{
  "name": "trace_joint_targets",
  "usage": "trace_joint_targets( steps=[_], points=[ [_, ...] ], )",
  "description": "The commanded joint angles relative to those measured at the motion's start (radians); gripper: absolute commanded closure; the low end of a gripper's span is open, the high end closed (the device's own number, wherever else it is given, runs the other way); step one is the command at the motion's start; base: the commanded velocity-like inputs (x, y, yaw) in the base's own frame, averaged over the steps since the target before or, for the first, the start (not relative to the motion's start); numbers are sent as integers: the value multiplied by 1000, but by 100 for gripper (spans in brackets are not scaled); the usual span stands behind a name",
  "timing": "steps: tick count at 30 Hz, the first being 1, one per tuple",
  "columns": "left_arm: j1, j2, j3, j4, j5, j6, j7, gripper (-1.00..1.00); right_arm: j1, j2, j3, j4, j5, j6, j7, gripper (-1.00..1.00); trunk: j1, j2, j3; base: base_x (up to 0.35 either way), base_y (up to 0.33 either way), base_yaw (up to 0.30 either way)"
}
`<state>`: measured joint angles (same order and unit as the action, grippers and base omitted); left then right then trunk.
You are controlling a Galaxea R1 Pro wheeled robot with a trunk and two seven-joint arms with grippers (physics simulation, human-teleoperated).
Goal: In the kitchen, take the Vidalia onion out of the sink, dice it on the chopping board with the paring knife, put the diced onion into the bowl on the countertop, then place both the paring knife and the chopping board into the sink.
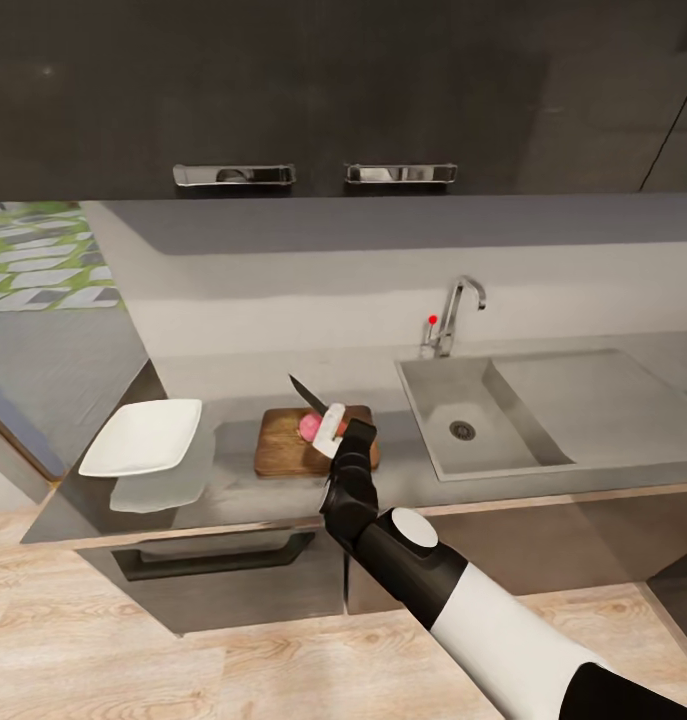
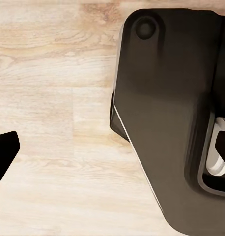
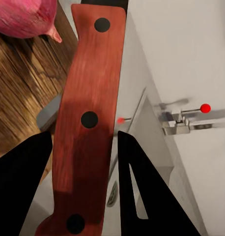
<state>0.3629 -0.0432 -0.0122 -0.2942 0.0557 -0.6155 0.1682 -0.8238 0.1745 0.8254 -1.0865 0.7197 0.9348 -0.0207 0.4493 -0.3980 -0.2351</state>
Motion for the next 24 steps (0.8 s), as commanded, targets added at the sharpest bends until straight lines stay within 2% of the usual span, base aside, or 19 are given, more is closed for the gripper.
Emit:
trace_joint_targets(
  steps=[1,8,14,24],
  points=[
    [1,0,-2,-2,6,-1,1,-100,-1,0,3,3,0,6,-2,100,1,-2,-2,13,-3,0],
    [1,-1,-2,-2,6,-1,1,-100,-1,0,3,28,-2,6,-2,100,1,-2,-2,3,-1,0],
    [1,-1,-2,-2,6,-1,1,-100,-1,0,3,56,-34,6,-2,100,1,-2,-2,0,0,0],
    [1,-1,-2,-1,6,-1,1,-100,-1,0,3,72,-41,5,-2,100,1,-2,-2,0,0,0]
  ],
)
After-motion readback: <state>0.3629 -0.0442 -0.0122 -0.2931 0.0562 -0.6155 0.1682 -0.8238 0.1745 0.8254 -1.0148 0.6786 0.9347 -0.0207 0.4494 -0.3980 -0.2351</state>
